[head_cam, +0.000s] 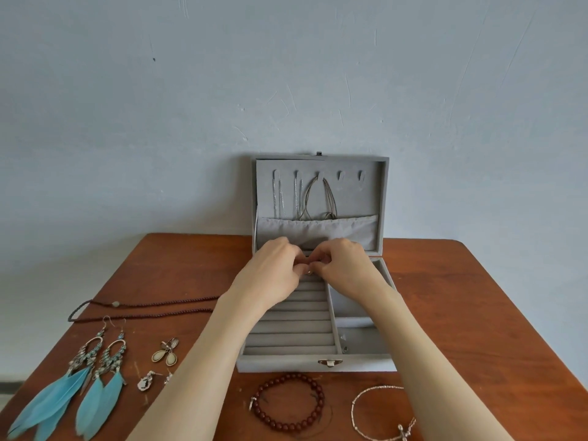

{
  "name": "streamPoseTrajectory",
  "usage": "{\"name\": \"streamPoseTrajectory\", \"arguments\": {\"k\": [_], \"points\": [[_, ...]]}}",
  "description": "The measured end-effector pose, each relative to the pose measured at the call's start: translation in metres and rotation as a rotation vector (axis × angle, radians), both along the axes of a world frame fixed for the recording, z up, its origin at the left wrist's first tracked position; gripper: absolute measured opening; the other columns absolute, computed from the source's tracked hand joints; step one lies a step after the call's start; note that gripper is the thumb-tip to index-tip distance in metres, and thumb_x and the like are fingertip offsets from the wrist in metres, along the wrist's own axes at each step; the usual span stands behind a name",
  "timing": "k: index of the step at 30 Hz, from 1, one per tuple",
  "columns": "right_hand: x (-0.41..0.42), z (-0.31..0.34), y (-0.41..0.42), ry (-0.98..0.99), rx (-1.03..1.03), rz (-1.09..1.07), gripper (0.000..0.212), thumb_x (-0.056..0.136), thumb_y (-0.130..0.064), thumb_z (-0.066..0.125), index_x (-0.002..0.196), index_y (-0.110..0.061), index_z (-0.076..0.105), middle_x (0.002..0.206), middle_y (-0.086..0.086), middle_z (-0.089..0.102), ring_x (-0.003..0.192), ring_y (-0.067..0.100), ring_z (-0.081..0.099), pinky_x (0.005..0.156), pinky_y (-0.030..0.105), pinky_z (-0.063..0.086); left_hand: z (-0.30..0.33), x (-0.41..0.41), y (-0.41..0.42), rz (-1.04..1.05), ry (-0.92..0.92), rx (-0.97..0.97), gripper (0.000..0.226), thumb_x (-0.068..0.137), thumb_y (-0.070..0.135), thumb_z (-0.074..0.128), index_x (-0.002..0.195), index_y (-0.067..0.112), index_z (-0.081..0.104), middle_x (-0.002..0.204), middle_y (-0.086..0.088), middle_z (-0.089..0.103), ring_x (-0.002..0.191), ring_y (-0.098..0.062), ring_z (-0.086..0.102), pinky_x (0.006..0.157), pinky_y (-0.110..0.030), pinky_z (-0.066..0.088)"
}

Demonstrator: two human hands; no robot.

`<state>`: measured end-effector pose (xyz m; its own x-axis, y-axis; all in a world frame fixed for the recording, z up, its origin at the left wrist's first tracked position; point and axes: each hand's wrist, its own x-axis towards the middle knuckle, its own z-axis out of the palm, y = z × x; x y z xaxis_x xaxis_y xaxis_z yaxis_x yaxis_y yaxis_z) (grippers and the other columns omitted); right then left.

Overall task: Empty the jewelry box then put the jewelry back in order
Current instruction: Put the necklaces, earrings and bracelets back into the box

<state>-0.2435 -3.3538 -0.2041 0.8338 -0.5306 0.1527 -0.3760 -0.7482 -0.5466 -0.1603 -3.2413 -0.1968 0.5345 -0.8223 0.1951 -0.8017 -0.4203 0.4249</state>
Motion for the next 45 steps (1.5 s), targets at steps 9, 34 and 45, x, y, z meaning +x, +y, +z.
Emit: {"name": "streamPoseTrajectory", "arguments": {"k": [9, 34, 45], "points": [[-0.029, 0.006, 0.063, -0.153, -0.270, 0.156, 0.030, 0.091, -0.032, 0.053, 0.119, -0.022, 0.058, 0.113, -0.002, 0.060, 0.110, 0.018, 0.050, 0.094, 0.033, 0.034, 0.007, -0.003, 0.102, 0.026, -0.390, -0.011, 0.040, 0.096, 0.035, 0.039, 0.133, 0.020, 0.043, 0.118, 0.001, 0.052, 0.104, -0.016, 0.049, 0.081, -0.027, 0.042], [0.006, -0.030, 0.153, 0.039, -0.472, 0.185, 0.027, 0.093, -0.032, 0.045, 0.107, -0.022, 0.066, 0.113, -0.005, 0.059, 0.115, 0.016, 0.040, 0.095, 0.036, 0.018, -0.032, 0.013, 0.170, 0.092, -0.299, 0.049, 0.035, 0.095, 0.034, 0.044, 0.125, 0.021, 0.054, 0.117, 0.006, 0.053, 0.109, -0.014, 0.043, 0.091, -0.027, 0.039], [-0.003, -0.017, 0.146, -0.109, -0.412, 0.175, 0.024, 0.091, -0.028, 0.047, 0.100, -0.023, 0.069, 0.106, -0.006, 0.063, 0.109, 0.016, 0.045, 0.090, 0.031, 0.019, -0.028, 0.005, 0.155, 0.045, -0.144, 0.016, 0.029, 0.089, 0.030, 0.056, 0.117, 0.023, 0.061, 0.113, 0.006, 0.059, 0.111, -0.013, 0.041, 0.093, -0.028, 0.037]]}}
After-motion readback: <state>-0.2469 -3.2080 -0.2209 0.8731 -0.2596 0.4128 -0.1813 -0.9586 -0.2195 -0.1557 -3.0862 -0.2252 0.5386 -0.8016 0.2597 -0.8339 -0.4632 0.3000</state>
